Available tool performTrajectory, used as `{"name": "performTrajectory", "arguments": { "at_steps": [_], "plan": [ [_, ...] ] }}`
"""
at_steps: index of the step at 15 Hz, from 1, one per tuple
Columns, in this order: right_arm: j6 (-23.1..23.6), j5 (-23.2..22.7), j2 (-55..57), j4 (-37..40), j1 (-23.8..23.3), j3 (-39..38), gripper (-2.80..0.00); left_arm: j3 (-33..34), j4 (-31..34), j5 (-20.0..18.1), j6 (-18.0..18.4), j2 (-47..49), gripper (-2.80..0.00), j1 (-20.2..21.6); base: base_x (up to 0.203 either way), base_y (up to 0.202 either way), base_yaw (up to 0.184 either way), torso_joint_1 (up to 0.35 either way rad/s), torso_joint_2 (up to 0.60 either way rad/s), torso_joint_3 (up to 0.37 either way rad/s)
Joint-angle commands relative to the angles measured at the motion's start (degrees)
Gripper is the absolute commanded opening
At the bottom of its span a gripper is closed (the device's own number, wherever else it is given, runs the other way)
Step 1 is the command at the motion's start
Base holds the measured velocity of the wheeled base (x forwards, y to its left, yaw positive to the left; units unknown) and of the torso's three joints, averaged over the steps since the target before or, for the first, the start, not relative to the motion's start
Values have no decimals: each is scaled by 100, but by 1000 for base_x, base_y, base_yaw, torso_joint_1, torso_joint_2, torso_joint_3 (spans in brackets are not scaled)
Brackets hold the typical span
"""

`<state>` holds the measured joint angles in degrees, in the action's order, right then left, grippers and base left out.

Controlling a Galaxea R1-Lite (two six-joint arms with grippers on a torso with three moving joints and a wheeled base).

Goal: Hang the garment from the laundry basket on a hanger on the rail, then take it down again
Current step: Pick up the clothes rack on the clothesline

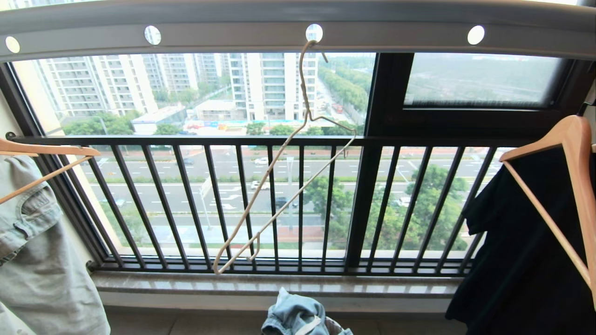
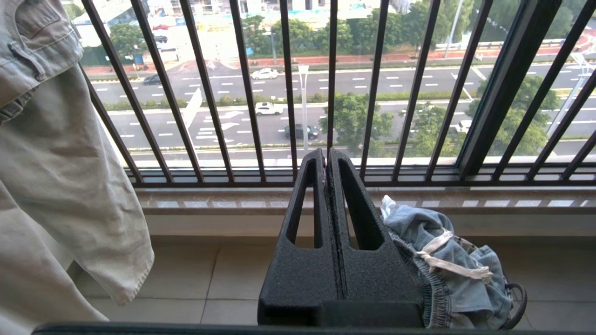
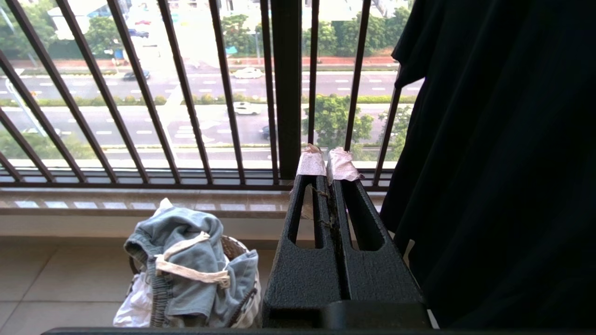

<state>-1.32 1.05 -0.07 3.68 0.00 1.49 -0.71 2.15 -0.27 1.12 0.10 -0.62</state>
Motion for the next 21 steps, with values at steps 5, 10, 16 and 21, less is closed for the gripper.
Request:
{"name": "performTrajectory", "arguments": {
  "at_steps": [5,10,16,21],
  "plan": [
    [0,1,-1,1,0,1,-280,-1105,83,-281,-22,962,-280,-5,0,0,0,0,0,0],
    [0,1,-1,1,0,1,-280,-2743,157,-1179,19,3098,-280,-19,0,0,0,0,0,0],
    [0,1,-1,1,0,1,-280,-4925,670,-1662,-26,5457,-280,-1387,0,0,0,0,0,0],
    [0,1,-1,1,0,1,-280,-6964,2025,-1676,-135,6730,-280,-2949,0,0,0,0,0,0]
  ]
}}
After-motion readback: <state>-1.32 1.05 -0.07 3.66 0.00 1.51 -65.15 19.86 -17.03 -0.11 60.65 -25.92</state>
